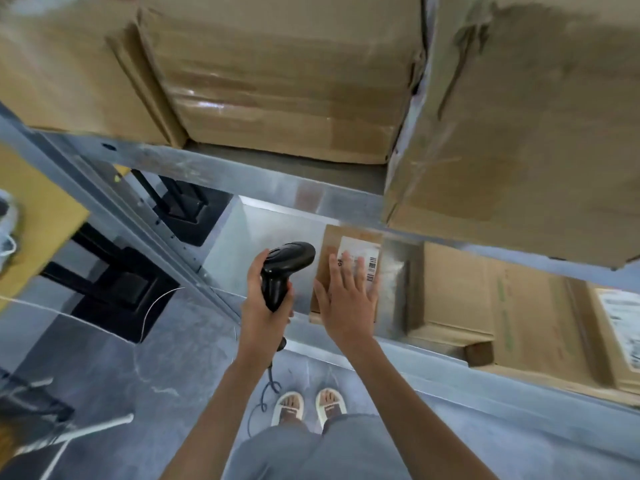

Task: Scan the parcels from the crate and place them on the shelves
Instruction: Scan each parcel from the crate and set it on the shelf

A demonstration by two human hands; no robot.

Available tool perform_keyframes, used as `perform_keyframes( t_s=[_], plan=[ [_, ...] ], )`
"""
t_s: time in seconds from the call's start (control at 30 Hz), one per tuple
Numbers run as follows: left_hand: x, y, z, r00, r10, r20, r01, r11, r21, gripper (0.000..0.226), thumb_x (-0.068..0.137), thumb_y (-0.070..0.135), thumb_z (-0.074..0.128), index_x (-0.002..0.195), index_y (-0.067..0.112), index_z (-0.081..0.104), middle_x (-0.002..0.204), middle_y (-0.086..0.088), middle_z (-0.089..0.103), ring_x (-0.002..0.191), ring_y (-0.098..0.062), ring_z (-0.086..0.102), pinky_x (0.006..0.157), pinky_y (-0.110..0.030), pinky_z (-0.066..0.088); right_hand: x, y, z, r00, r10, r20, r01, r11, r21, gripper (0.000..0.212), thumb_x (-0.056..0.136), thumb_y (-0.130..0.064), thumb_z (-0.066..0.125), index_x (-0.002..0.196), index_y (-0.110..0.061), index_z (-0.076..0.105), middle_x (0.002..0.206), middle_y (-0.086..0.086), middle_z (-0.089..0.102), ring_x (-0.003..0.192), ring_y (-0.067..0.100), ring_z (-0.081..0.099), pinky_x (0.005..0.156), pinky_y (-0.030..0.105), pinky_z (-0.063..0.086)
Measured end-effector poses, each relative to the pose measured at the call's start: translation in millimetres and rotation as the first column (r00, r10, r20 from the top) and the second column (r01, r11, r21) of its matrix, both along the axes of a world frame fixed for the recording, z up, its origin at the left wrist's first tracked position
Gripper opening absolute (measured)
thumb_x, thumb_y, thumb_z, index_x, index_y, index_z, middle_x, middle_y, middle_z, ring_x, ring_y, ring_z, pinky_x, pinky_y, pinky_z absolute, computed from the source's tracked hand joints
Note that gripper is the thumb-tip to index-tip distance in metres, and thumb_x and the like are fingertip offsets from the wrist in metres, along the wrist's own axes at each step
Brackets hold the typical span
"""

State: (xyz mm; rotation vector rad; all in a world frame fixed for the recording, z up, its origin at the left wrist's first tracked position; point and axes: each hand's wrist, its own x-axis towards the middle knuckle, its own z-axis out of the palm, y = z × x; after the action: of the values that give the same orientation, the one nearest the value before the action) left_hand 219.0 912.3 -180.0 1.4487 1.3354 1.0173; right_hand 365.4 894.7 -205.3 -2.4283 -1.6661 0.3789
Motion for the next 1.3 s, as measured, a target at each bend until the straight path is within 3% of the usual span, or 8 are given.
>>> perform_keyframes(
  t_s=[0.17,0.33,0.47,0.6,0.8,0.97,1.1,1.3],
  plan=[
    [-7,21,-5,0.995,-0.011,0.096,0.018,0.997,-0.073,0.071,0.099,0.003,0.064,0.153,0.033,0.030,0.132,0.000,0.060,0.103,-0.030,0.070,0.092,-0.046,0.058,14,-8,4,0.912,-0.320,-0.258,0.369,0.913,0.173,0.073,0.102,-0.053,0.043,0.161,-0.024,0.011,0.169,0.002,0.005,0.156,0.026,0.001,0.123,0.050,-0.002],
    [7,35,-9,0.982,-0.095,0.161,0.118,0.983,-0.140,0.075,0.097,0.003,0.068,0.153,0.032,0.027,0.145,-0.006,0.052,0.122,-0.025,0.062,0.103,-0.034,0.052,17,-10,-1,0.725,-0.412,-0.552,0.525,0.849,0.055,0.089,0.095,-0.042,0.064,0.160,-0.017,0.009,0.169,0.008,0.005,0.152,0.029,0.020,0.119,0.050,0.030],
    [14,38,-19,0.965,-0.113,0.235,0.167,0.961,-0.221,0.075,0.096,0.001,0.068,0.144,0.041,0.027,0.129,0.006,0.057,0.102,0.004,0.065,0.084,-0.012,0.053,5,-5,5,0.596,-0.393,-0.700,0.595,0.801,0.057,0.092,0.089,-0.023,0.075,0.159,-0.016,0.015,0.152,0.005,0.045,0.135,0.023,0.048,0.105,0.047,0.048],
    [0,42,-30,0.944,-0.011,0.328,0.123,0.938,-0.323,0.074,0.097,0.003,0.068,0.146,0.044,0.030,0.126,0.008,0.058,0.095,0.007,0.067,0.069,-0.010,0.053,-13,0,17,0.742,-0.302,-0.598,0.505,0.839,0.204,0.095,0.083,-0.018,0.076,0.158,-0.023,0.017,0.158,0.002,0.036,0.140,0.021,0.040,0.105,0.048,0.048],
    [-20,36,-39,0.921,0.132,0.367,0.026,0.918,-0.397,0.075,0.098,0.001,0.064,0.149,0.044,0.029,0.138,-0.008,0.056,0.118,-0.023,0.064,0.090,-0.032,0.057,-50,6,23,0.918,-0.239,-0.316,0.280,0.956,0.088,0.083,0.093,-0.051,0.057,0.158,-0.043,0.005,0.168,-0.015,-0.001,0.153,0.038,-0.003,0.118,0.067,0.008],
    [-31,38,-41,0.933,0.144,0.330,-0.003,0.920,-0.393,0.077,0.097,-0.002,0.064,0.153,0.037,0.028,0.144,-0.012,0.052,0.126,-0.032,0.059,0.106,-0.054,0.050,-49,12,25,0.898,-0.285,-0.335,0.321,0.945,0.057,0.076,0.093,-0.067,0.047,0.156,-0.048,0.010,0.169,-0.008,0.002,0.153,0.041,0.005,0.120,0.058,0.016],
    [-40,44,-36,0.946,0.113,0.303,0.007,0.930,-0.368,0.080,0.097,-0.001,0.065,0.153,0.040,0.027,0.145,-0.010,0.051,0.125,-0.032,0.059,0.107,-0.059,0.048,-55,11,22,0.905,-0.297,-0.305,0.327,0.944,0.051,0.079,0.094,-0.054,0.051,0.157,-0.045,0.006,0.169,-0.007,0.001,0.149,0.045,0.015,0.117,0.058,0.025],
    [-61,54,-16,0.976,0.036,0.216,0.010,0.978,-0.210,0.081,0.094,0.005,0.073,0.144,0.052,0.030,0.116,0.017,0.063,0.098,0.000,0.068,0.102,-0.046,0.052,-53,10,23,0.872,-0.306,-0.382,0.387,0.909,0.155,0.073,0.094,-0.046,0.054,0.157,-0.042,0.018,0.167,-0.010,0.016,0.128,0.030,0.039,0.107,0.046,0.038]
  ],
)
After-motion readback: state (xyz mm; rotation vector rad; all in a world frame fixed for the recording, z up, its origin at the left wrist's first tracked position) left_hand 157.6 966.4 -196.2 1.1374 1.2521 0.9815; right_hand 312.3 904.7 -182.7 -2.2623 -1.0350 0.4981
